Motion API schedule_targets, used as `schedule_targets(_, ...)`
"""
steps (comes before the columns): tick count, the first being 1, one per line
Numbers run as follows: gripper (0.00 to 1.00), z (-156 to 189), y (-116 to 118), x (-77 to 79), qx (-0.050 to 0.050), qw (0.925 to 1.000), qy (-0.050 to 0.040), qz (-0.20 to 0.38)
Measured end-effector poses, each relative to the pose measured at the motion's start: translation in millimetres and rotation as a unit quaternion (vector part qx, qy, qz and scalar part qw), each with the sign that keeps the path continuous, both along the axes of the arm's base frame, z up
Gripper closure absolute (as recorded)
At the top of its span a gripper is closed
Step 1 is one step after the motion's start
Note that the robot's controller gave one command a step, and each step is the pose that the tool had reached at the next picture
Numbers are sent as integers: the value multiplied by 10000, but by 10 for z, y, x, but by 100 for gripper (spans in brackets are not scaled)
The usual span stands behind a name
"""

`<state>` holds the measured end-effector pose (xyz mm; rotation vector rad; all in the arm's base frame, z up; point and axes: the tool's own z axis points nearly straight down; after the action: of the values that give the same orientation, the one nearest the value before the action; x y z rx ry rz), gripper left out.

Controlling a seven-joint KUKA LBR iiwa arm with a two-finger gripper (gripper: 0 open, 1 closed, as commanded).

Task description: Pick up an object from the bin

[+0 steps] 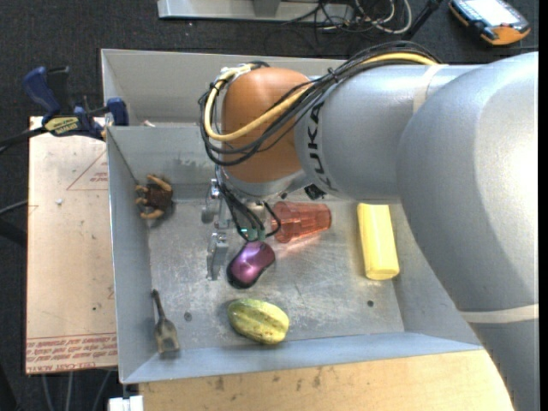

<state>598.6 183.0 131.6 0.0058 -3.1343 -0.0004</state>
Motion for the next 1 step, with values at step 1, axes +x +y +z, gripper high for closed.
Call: schedule_targets(1,0,49,-7,22,6,10000,-40,-17)
